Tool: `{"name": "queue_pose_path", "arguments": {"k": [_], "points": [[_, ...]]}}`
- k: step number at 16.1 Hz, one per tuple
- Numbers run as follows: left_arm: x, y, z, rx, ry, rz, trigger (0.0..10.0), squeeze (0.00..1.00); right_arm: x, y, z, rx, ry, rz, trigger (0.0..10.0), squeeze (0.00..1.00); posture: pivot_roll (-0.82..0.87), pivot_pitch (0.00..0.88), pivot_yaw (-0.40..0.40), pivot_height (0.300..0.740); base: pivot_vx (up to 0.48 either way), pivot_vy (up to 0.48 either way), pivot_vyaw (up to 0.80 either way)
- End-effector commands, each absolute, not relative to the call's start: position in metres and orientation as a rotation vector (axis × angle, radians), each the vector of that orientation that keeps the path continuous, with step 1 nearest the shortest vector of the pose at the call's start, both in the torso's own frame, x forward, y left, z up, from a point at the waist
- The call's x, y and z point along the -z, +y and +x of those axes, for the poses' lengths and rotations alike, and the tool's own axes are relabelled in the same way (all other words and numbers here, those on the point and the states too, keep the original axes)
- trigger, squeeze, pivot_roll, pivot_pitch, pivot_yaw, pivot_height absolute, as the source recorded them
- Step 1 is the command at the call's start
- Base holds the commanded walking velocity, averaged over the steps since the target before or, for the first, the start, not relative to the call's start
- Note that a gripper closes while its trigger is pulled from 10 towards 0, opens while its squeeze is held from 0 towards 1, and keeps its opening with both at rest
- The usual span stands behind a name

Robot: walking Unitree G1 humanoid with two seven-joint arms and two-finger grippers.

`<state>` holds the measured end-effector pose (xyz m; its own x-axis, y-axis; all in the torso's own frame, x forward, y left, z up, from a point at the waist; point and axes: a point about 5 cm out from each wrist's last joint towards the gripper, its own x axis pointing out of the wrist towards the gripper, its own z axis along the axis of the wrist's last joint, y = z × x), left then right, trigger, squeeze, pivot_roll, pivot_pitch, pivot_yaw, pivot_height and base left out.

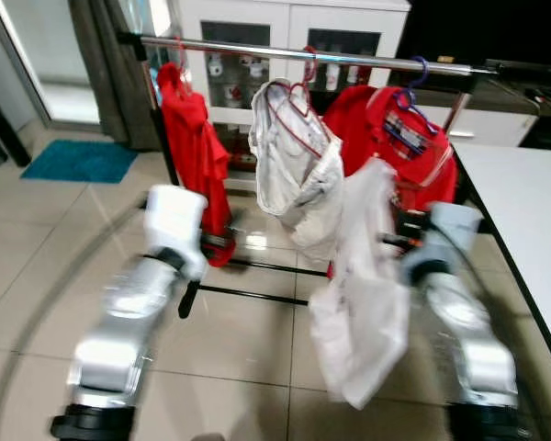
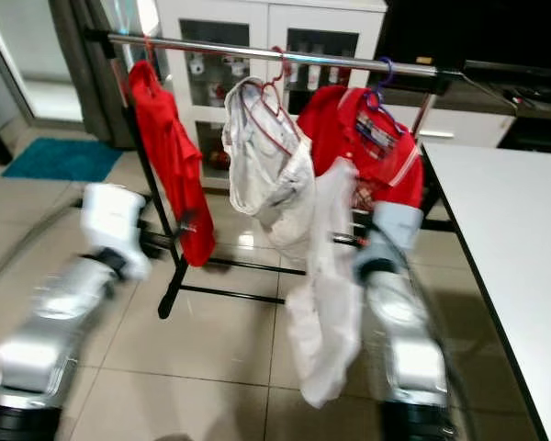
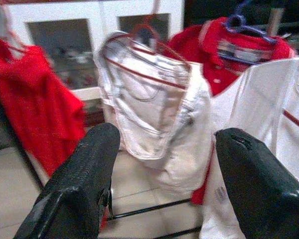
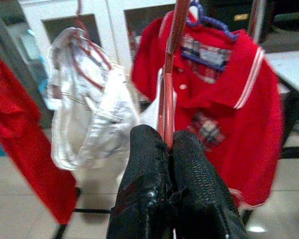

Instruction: Hang hanger

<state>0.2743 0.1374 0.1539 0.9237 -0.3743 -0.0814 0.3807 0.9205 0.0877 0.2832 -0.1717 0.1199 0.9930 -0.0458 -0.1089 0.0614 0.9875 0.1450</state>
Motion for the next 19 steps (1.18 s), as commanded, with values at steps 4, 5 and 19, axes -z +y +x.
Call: {"name": "queue_pose_path", "arguments": {"k": [4,5,19], "points": [[-0.1547,0.1455,0.2729,0.362,0.062,0.114,10.0,0.0,-0.129,-0.1656,0.2865,0.032,0.059,0.139,10.0,0.0,0.08,0.004,-0.041,0.74,0.284,0.0,0.0],[-0.1545,0.1455,0.2727,0.361,0.062,0.113,10.0,0.0,-0.1294,-0.1657,0.2873,0.029,0.058,0.134,10.0,0.0,0.08,0.003,-0.043,0.74,0.289,0.0,0.0],[-0.1551,0.1461,0.2739,0.365,0.064,0.113,10.0,0.0,-0.125,-0.1701,0.2896,0.05,0.07,0.144,10.0,0.0,0.09,0.01,-0.035,0.74,0.284,0.0,-0.11]]}}
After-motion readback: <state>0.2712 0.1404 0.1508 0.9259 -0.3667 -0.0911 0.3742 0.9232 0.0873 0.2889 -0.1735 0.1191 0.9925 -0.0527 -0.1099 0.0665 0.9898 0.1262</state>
